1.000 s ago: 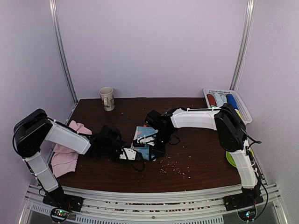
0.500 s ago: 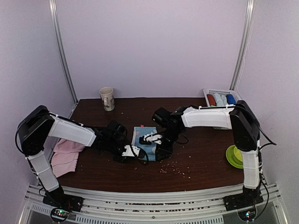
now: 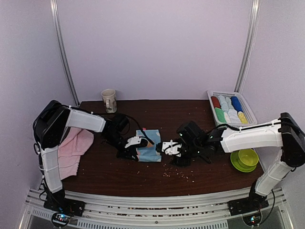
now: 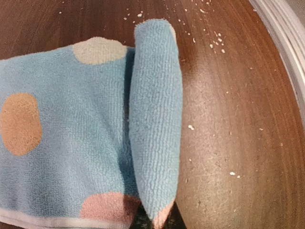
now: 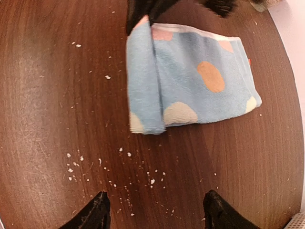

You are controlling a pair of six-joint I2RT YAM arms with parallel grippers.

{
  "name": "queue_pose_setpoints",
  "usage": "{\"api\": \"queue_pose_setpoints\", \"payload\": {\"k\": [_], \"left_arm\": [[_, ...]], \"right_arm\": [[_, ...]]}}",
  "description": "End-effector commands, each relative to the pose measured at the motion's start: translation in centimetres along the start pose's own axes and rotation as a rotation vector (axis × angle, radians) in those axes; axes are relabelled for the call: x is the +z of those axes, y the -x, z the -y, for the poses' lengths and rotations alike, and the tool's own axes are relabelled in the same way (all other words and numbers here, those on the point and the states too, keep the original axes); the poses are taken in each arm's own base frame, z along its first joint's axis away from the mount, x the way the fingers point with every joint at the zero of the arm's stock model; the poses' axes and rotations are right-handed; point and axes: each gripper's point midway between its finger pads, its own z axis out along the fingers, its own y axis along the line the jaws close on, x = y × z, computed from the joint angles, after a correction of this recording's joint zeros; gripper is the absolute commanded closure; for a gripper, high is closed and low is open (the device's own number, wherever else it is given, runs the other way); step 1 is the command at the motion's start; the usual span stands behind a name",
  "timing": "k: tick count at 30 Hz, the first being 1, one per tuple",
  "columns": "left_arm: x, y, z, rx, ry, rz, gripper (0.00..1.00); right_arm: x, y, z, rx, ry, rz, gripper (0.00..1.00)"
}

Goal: Roll the towels
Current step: Roll the towel at the center of the board.

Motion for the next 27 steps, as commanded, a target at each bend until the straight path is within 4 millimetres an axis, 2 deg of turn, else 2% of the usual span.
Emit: {"api": "queue_pose_setpoints", "payload": {"k": [1,2,5,10,16,21,27], "left_arm": [[0.6,-2.2,2.1,-0.228,-0.189,-0.006,1.00],[0.6,-2.2,1.9,-0.247,-0.197,-0.003,1.00],[0.6,-2.6,1.6,-0.287,-0.219,-0.008,1.00],[0.8,-3.2,1.0,-0.355,-0.230,-0.030,1.00],[1.2,-4.3,0.5,-0.404,-0.239,-0.064,1.00],[1.4,-4.5,0.5,-0.423,-0.253,-0.073,1.00],[1.5,-5.0,0.3,-0.439,-0.262,-0.079,1.00]], "right_arm": [[0.1,1.6,0.8,-0.159,-0.247,0.054,0.33],[0.3,2.3,0.2,-0.192,-0.277,0.069,0.33],[1.3,2.3,-0.9,-0.264,-0.343,0.043,0.32],[2.4,3.5,-1.7,-0.337,-0.431,0.042,0.34],[3.8,4.5,-1.4,-0.353,-0.506,0.025,0.36],[6.1,4.7,-2.0,-0.371,-0.476,0.009,0.46],[7.5,5.0,-1.3,-0.361,-0.491,-0.010,0.51]]}}
